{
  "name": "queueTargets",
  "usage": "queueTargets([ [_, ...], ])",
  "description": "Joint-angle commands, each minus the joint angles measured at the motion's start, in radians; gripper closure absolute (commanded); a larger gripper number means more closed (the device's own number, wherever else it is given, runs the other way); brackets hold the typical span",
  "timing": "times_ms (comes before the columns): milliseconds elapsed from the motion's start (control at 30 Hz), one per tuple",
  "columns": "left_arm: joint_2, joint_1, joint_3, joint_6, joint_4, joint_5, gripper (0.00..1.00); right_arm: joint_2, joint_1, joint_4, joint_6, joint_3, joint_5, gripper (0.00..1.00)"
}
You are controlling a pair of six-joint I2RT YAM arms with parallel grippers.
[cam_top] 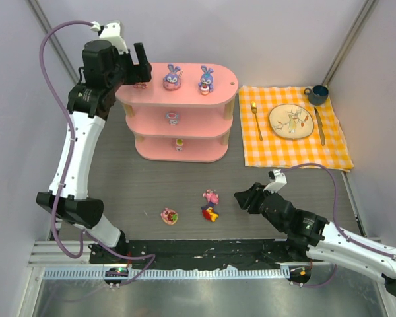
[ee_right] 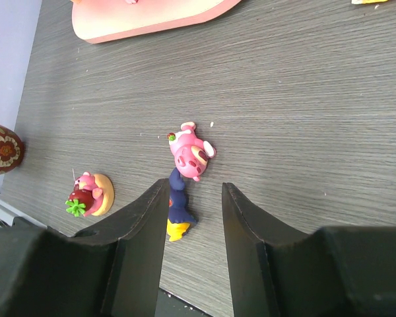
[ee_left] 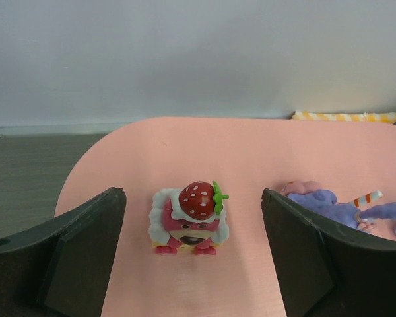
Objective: Place and organize the plastic toys onto the shelf
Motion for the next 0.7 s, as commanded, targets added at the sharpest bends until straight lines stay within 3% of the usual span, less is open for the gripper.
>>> queueTargets([
  [0,-0.053,0.005,0.048,-0.035,0.05,-0.003,0.11,-0.011,-0.001,0.02,-0.005,0.005,0.026,0.56],
  [233,-0.21,0.005,-0.062,-0.103,0.185,0.031,0.09,-0.023,-0.001,0.016,-0.005,0.004,0.026,0.56],
  [667,-0.69,0.004,-0.636,-0.177,0.246,-0.106,0.1,-0.013,-0.002,0.009,-0.025,0.017,0.012,0.57],
])
